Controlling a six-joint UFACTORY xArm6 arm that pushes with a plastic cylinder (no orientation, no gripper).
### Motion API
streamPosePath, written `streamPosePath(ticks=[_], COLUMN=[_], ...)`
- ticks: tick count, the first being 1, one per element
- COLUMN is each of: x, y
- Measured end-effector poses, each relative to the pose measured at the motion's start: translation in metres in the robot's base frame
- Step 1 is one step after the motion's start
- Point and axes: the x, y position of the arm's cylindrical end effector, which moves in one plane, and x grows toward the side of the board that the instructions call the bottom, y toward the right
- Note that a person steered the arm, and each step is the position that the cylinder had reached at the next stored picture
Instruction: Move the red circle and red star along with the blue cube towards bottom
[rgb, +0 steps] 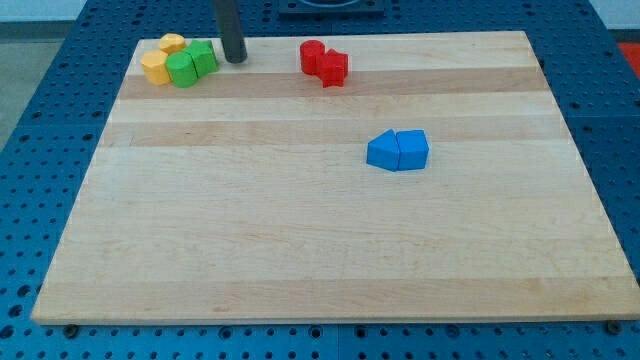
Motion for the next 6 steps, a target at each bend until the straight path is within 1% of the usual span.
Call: streamPosePath(ticks=[2, 4, 6], x=[-0.012, -0.01, -0.01], y=[0.063, 0.115, 0.13])
